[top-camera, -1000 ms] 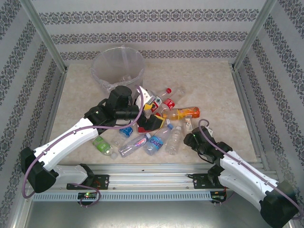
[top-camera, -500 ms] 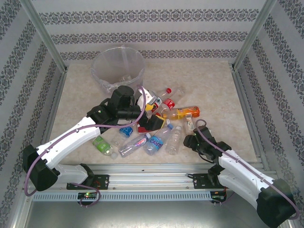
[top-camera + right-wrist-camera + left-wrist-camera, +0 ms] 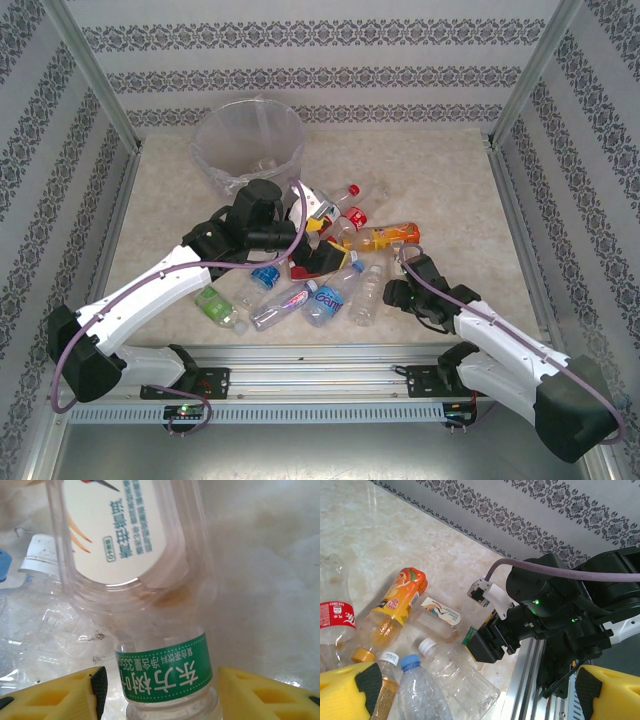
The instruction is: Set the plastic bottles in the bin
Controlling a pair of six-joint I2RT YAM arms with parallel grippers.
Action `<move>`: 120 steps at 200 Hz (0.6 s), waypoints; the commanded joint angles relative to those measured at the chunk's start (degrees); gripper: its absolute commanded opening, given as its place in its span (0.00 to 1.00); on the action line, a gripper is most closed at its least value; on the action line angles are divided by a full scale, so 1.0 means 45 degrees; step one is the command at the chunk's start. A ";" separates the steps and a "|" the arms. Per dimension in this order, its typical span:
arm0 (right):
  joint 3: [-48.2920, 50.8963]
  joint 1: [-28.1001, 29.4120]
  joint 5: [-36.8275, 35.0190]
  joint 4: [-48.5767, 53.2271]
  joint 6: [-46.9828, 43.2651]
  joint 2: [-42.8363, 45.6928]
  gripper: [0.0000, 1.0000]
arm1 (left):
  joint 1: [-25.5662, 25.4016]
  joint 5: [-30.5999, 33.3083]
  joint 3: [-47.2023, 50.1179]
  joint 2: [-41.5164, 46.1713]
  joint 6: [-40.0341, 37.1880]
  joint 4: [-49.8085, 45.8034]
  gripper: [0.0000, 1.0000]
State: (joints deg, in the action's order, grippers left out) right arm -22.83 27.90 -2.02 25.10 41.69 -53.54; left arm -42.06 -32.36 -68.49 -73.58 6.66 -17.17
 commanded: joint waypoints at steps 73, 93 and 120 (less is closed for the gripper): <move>-0.0834 0.0329 -0.0413 0.0974 -0.0434 -0.1127 0.54 | -0.0140 0.0023 -0.0489 -0.0194 0.0022 -0.0128 1.00; -0.0838 0.0566 -0.0552 0.0804 -0.0451 -0.1036 0.50 | -0.0145 0.0022 -0.0520 -0.0231 0.0130 -0.0130 1.00; -0.0782 0.0724 -0.0547 0.0803 -0.0495 -0.0488 0.42 | -0.0151 -0.0073 -0.0571 -0.0377 0.0350 -0.0100 1.00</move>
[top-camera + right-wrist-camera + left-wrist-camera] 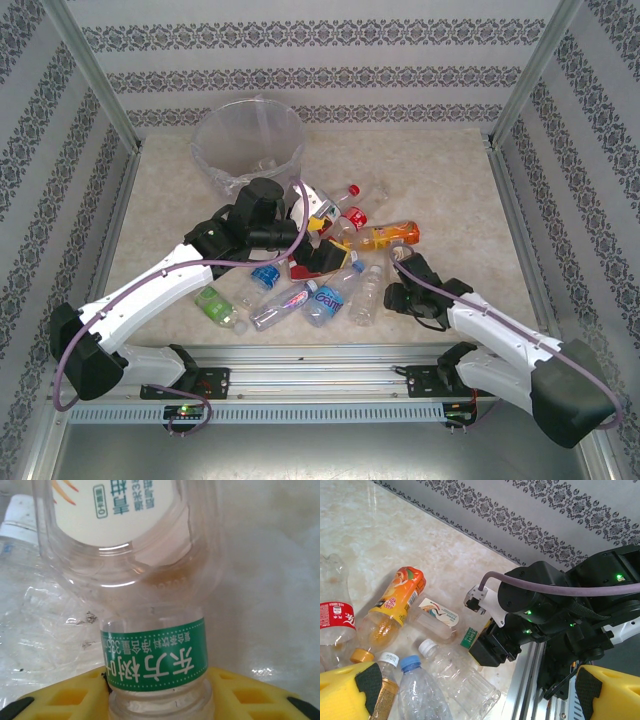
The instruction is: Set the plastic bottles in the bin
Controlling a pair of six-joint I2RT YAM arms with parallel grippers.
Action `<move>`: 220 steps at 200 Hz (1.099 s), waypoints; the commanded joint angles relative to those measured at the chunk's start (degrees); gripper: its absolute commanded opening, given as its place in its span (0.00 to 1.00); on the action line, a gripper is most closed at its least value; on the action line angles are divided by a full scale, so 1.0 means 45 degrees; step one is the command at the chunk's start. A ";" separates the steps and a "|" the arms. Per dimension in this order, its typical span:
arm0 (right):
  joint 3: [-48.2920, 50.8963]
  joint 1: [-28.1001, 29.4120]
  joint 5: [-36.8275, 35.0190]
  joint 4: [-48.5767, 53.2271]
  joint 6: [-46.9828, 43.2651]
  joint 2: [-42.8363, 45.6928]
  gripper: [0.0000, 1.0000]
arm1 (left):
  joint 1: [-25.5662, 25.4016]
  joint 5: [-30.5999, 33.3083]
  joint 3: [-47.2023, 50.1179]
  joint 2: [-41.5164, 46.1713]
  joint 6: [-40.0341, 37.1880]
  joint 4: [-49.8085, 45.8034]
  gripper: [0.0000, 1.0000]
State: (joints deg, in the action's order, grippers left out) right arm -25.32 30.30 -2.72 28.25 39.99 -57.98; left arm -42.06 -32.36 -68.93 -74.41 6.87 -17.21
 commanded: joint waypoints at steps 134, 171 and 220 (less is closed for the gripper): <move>-0.1393 0.0856 0.1611 -0.1320 -0.0478 0.5033 0.37 | 0.0116 -0.0192 -0.0094 -0.1439 0.5531 0.2203 1.00; -0.1619 0.1324 0.2742 -0.3006 -0.0221 0.4668 0.37 | 0.0294 -0.0640 0.0541 -0.1551 0.6998 0.3822 1.00; -0.1685 0.2120 0.3243 -0.4244 -0.0019 0.4427 0.37 | 0.0431 -0.0720 0.0943 -0.1998 0.8090 0.4723 1.00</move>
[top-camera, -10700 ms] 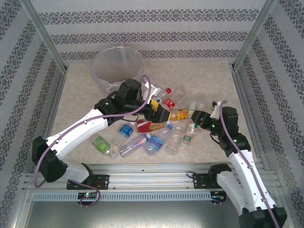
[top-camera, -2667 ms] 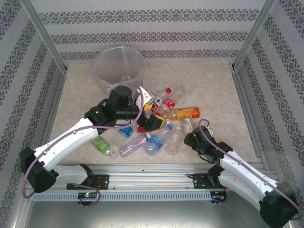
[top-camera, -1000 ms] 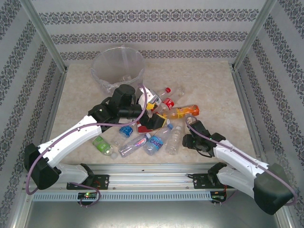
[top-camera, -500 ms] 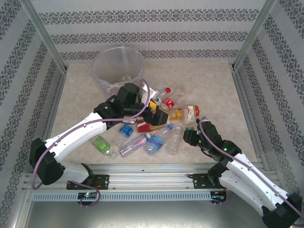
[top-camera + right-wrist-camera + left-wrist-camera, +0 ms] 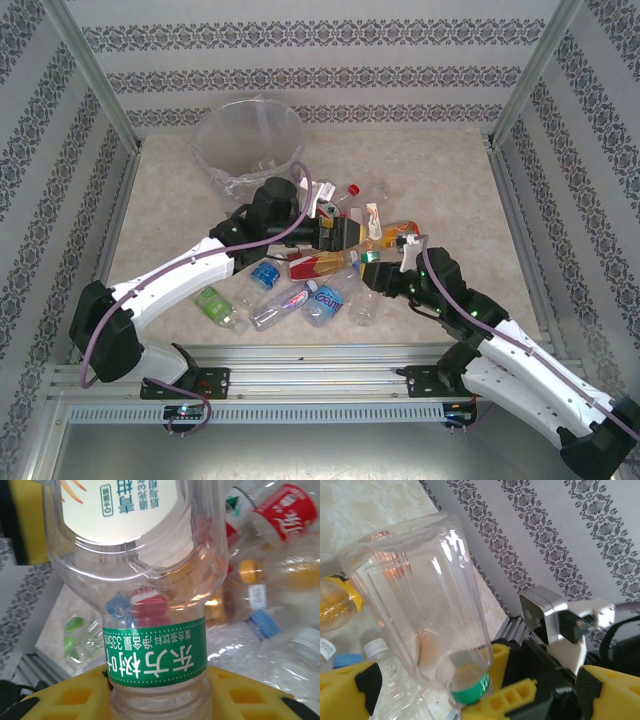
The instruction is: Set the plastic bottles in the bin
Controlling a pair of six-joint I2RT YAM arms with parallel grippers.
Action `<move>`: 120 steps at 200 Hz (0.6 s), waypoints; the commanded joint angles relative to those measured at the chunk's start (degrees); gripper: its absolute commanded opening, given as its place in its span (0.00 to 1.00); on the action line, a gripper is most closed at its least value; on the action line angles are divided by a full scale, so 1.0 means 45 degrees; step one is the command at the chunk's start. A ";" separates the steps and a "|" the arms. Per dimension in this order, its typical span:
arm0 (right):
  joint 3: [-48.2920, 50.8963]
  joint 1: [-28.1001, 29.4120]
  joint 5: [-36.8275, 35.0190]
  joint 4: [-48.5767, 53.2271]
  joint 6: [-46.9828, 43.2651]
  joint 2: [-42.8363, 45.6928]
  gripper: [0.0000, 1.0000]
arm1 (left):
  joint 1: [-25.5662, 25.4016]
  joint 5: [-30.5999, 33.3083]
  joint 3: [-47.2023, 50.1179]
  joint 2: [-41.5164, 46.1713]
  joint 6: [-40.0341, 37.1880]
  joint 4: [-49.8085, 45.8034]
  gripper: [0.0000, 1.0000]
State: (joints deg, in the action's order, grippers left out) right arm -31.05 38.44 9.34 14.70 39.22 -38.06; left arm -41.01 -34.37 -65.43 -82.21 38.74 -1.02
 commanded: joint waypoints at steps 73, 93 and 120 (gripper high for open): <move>-0.0244 0.0697 0.0764 -0.1536 0.0078 -0.0306 0.37 | 0.0403 -0.0296 0.0248 -0.0469 0.1438 0.1413 0.84; -0.0267 0.0765 0.0663 -0.1469 0.0015 -0.0416 0.37 | 0.0442 -0.0539 0.0290 -0.0498 0.1430 0.1629 0.71; -0.0312 0.0885 0.0512 -0.1407 -0.0025 -0.0524 0.39 | 0.0442 -0.0760 0.0281 -0.0508 0.1411 0.1827 0.64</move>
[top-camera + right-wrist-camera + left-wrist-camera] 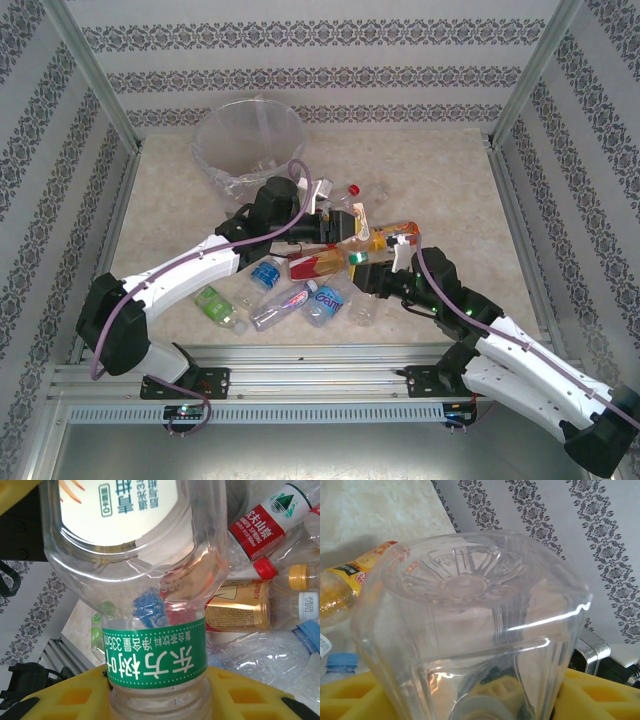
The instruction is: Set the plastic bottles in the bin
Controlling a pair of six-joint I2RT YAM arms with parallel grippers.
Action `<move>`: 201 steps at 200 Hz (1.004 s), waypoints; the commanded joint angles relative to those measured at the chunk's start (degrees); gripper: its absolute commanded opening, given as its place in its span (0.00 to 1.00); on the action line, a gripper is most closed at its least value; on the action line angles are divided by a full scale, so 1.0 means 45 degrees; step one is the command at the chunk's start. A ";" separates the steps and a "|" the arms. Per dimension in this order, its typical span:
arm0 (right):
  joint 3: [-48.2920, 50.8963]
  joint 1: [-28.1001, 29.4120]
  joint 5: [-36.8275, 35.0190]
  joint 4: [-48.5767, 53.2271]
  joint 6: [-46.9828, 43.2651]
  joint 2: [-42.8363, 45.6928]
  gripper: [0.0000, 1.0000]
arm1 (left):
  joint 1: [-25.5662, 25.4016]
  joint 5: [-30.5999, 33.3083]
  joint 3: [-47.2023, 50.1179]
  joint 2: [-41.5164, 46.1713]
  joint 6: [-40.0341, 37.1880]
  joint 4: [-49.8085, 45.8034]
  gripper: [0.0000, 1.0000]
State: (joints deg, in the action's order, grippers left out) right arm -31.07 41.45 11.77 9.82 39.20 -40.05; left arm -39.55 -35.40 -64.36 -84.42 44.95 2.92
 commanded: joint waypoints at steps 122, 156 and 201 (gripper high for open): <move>-0.0428 0.0332 -0.0369 0.1330 -0.1236 0.2228 0.97 | 0.0410 -0.0687 -0.1361 0.0378 -0.1754 -0.1293 0.55; -0.1134 0.0331 -0.0596 0.2072 -0.1995 0.3640 0.98 | 0.0405 0.0256 -0.3166 0.0492 -0.3185 -0.3857 0.56; -0.2959 0.0321 -0.1172 0.3204 -0.3709 0.4115 0.98 | 0.0609 0.2562 -0.7224 -0.0729 -0.5035 -0.8467 0.56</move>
State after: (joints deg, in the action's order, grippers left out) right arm -39.90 42.28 8.69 21.32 28.45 -22.28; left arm -38.02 -30.59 -88.42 -85.08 29.71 -20.88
